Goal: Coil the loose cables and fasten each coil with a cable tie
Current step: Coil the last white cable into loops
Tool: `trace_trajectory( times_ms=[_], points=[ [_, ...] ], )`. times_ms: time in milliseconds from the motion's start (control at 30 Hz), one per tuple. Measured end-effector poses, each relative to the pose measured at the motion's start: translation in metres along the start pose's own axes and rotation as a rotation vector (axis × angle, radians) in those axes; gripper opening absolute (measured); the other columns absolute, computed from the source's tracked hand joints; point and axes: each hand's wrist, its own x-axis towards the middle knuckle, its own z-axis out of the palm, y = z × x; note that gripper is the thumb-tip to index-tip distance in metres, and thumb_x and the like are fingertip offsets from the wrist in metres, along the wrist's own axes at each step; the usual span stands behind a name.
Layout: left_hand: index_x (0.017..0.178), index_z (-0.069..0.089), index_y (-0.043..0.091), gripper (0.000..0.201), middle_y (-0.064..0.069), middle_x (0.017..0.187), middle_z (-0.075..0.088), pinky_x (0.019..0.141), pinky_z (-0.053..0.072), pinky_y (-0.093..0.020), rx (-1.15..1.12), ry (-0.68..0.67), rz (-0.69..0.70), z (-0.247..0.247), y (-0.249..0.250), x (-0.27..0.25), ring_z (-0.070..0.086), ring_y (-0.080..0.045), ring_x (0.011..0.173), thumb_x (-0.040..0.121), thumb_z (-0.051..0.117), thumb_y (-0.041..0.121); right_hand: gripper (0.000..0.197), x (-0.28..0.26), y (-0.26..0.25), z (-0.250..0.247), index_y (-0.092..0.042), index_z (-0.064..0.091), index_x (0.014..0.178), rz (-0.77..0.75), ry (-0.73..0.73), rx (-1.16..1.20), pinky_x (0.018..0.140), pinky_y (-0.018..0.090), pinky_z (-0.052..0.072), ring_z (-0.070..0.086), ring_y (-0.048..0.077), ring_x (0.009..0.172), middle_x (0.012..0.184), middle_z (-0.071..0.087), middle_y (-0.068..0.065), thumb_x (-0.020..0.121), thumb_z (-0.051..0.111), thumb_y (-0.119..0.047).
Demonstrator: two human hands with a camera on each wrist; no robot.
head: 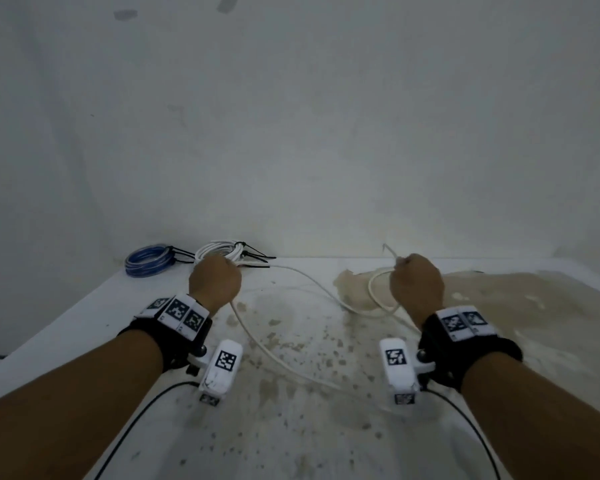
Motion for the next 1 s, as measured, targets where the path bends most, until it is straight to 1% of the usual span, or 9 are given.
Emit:
trace_trajectory(
  times_ms=[133,300,433,533,667,767,867,933,1000],
  points=[
    [0.078,0.059,0.003,0.038,-0.020,0.088,0.065,0.077,0.047,-0.039,-0.061,0.010,0.129,-0.006,0.032,0.019,0.062,-0.037,0.088,0.102,0.045,0.029,0.036,0.006,0.060,-0.042,-0.002,0.059,0.080,0.180,-0.086,-0.128,0.075,0.031,0.043,0.064,0.036,0.095,0.094,0.065,0.017,0.100,0.044,-0.029],
    [0.077,0.058,0.014,0.027,-0.002,0.072,0.060,0.064,0.042,-0.031,0.102,-0.339,0.308,0.011,0.051,0.003,0.058,-0.024,0.073,0.097,0.058,0.032,0.050,-0.014,0.083,-0.040,-0.012,0.050,0.061,0.112,-0.536,-0.410,0.056,0.027,0.041,0.055,0.018,0.063,0.066,0.055,0.003,0.086,0.067,-0.052],
    [0.083,0.060,0.012,0.021,-0.004,0.073,0.067,0.051,0.044,-0.026,-0.069,-0.452,0.308,0.022,0.046,-0.019,0.057,-0.016,0.060,0.097,0.058,0.027,0.041,-0.014,0.066,-0.033,-0.013,0.047,0.060,-0.014,-0.635,-0.508,0.059,0.026,0.041,0.053,0.017,0.064,0.065,0.050,0.000,0.085,0.072,-0.034],
    [0.090,0.064,0.013,0.023,-0.001,0.070,0.070,0.060,0.045,-0.029,-0.138,-0.390,0.379,0.010,0.049,-0.020,0.058,-0.008,0.060,0.099,0.053,0.031,0.038,-0.011,0.053,-0.033,-0.011,0.042,0.059,-0.037,-0.726,-0.603,0.055,0.026,0.037,0.048,0.019,0.062,0.070,0.050,0.006,0.089,0.064,-0.020],
    [0.094,0.066,0.000,0.039,-0.001,0.063,0.059,0.056,0.042,-0.020,-0.279,-0.186,0.480,-0.022,0.075,-0.011,0.051,-0.002,0.052,0.100,0.052,0.036,0.035,-0.008,0.029,-0.024,-0.009,0.039,0.061,-0.038,-0.621,-0.260,0.047,0.024,0.032,0.040,0.019,0.049,0.059,0.043,0.006,0.094,0.051,-0.014],
    [0.094,0.062,-0.008,0.051,0.001,0.058,0.045,0.050,0.033,-0.017,-0.335,-0.069,0.591,-0.040,0.105,-0.011,0.040,-0.004,0.049,0.100,0.050,0.042,0.030,-0.007,-0.014,-0.005,-0.006,0.048,0.069,-0.006,-0.494,0.149,0.047,0.025,0.043,0.049,0.020,0.051,0.062,0.049,0.008,0.097,0.051,-0.017],
    [0.090,0.062,-0.003,0.047,-0.002,0.060,0.045,0.052,0.031,-0.019,-0.327,-0.031,0.725,-0.051,0.127,-0.021,0.038,-0.007,0.052,0.101,0.048,0.040,0.031,-0.013,-0.063,0.009,0.000,0.055,0.071,0.013,-0.384,0.467,0.050,0.029,0.054,0.059,0.021,0.055,0.067,0.056,0.013,0.098,0.054,-0.014],
    [0.083,0.061,0.004,0.043,-0.004,0.060,0.049,0.053,0.033,-0.022,-0.288,-0.017,0.792,-0.052,0.133,-0.028,0.041,-0.008,0.053,0.101,0.048,0.040,0.030,-0.010,-0.071,0.019,-0.001,0.055,0.070,0.148,-0.395,0.616,0.059,0.036,0.059,0.059,0.020,0.056,0.068,0.058,0.012,0.099,0.053,-0.010],
    [0.084,0.063,0.011,0.037,-0.002,0.060,0.053,0.054,0.034,-0.024,-0.232,-0.030,0.839,-0.047,0.130,-0.031,0.044,-0.008,0.052,0.101,0.049,0.040,0.025,-0.004,-0.063,0.023,-0.002,0.057,0.076,0.228,-0.426,0.587,0.070,0.038,0.057,0.062,0.024,0.065,0.079,0.063,0.015,0.099,0.051,-0.011]
  ],
)
